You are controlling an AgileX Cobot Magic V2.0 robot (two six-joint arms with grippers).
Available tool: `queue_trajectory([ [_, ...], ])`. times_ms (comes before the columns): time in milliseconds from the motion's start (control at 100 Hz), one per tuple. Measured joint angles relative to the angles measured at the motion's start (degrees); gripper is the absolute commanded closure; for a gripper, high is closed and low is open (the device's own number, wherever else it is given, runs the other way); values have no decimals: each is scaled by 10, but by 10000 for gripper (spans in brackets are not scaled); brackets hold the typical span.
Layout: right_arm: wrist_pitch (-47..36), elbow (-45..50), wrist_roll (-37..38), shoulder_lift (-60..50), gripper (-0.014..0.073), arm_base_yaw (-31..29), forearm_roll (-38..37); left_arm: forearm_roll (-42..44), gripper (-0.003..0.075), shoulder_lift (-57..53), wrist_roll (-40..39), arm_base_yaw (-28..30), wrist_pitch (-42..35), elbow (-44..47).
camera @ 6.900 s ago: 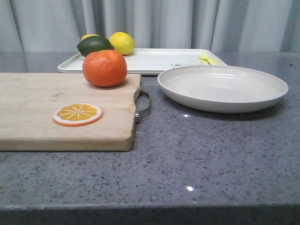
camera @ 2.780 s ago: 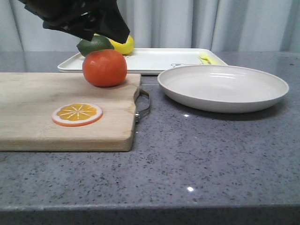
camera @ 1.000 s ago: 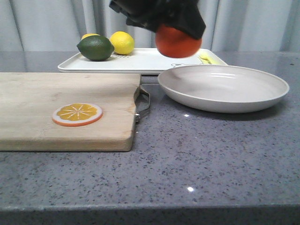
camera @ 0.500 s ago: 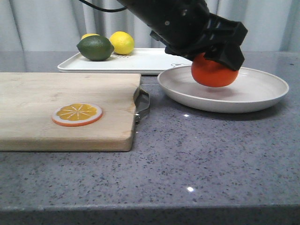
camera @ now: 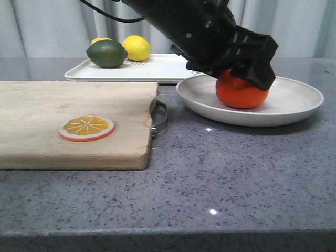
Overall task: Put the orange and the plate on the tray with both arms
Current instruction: 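Open the left gripper and raise it away from the orange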
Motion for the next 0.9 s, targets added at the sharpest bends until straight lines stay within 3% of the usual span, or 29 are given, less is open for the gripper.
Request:
queue_trajectory([
  [130, 0, 0, 0, 0, -30, 0, 0, 5, 94, 0, 0, 0, 0, 0],
  [210, 0, 0, 0, 0, -30, 0, 0, 8, 31, 1, 0, 0, 1, 0],
  [540, 0, 0, 0, 0, -30, 0, 0, 11, 64, -10, 0, 0, 2, 0],
  [900, 1, 0, 0, 0, -30, 0, -11, 17, 70, -116, -6, 26, -31, 35],
])
